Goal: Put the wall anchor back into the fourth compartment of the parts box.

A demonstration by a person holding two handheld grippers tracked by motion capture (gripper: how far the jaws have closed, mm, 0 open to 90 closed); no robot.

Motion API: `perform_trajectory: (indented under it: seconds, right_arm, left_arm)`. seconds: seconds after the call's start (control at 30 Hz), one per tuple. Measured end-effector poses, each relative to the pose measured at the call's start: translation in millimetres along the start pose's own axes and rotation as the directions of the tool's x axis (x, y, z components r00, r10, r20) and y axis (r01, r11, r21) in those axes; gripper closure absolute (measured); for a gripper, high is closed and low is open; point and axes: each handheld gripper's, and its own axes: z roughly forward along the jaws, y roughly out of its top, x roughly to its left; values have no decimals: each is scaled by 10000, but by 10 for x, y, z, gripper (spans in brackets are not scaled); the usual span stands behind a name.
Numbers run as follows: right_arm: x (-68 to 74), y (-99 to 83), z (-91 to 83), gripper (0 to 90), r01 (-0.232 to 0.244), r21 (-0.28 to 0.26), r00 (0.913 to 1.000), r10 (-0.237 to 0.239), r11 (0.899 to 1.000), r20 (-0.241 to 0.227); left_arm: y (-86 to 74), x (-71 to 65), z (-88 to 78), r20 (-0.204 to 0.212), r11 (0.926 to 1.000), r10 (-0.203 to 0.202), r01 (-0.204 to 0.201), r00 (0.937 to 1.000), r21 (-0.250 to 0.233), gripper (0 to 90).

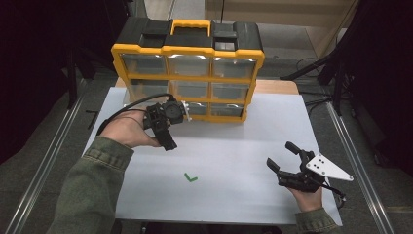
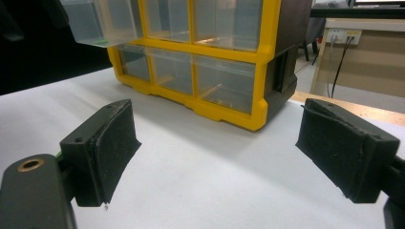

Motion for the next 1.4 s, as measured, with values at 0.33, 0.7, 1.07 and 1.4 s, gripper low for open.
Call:
perform_trajectory:
  seconds: [0.33,0.7,1.07,1.4]
  right_arm:
    - [-4,1,-3,132,38,2,10000,-38,10000,0]
    - [-4,0,2,132,57,11,10000,-57,10000,-13]
    - [-6,-1,-6,132,99,26,10000,-99,9999,15]
    - [2,-5,-8,132,76,79,10000,-76,9999,21]
  left_arm:
    - [41,-193,410,411,9975,705,-701,9967,-121,290]
    - [64,-384,927,997,9927,1207,-1207,9877,-63,290]
    - [148,-584,1230,1047,9761,2094,-2142,9722,362,290]
    - [119,-568,1342,1232,9704,2277,-2356,9659,537,317]
